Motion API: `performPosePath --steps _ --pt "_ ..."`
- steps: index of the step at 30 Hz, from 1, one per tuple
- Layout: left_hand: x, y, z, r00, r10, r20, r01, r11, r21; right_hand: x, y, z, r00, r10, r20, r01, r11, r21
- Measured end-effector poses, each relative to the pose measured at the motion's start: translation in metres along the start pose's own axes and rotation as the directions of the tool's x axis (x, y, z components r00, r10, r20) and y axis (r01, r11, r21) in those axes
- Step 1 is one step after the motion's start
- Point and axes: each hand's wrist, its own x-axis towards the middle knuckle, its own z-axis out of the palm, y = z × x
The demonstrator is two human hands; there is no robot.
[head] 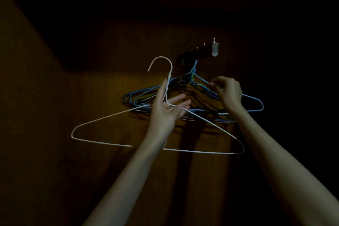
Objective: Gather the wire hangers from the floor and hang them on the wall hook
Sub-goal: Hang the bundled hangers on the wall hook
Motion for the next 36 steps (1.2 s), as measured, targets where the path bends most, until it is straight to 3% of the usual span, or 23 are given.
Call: performPosePath --steps 12,19,26,32,36 --pt "0.013 -0.01 0.0 0.999 0.025 -0.031 -0.024 0.999 0.025 0.017 0.024 0.015 0.99 0.018 0.138 -0.011 0.999 -0.045" --pt "0.009 -0.012 -0.004 0.999 0.02 -0.037 -0.019 0.999 0.029 0.009 0.025 0.021 0.994 -0.02 0.107 0.031 0.994 -0.104" --pt "0.0 -0.005 -0.002 0.999 0.022 -0.033 -0.021 1.0 0.007 -0.002 0.015 0.009 0.99 -0.123 0.075 0.123 0.992 -0.002" --pt "-0.009 0.002 -0.003 0.999 0.013 -0.043 -0.013 1.0 0.002 -0.058 -0.02 -0.023 0.979 -0.201 0.031 0.192 0.964 0.184" --pt "-0.019 0.009 -0.001 0.999 0.01 -0.052 -0.011 1.0 -0.023 -0.102 -0.04 -0.039 0.968 -0.245 0.055 0.228 0.95 0.212"
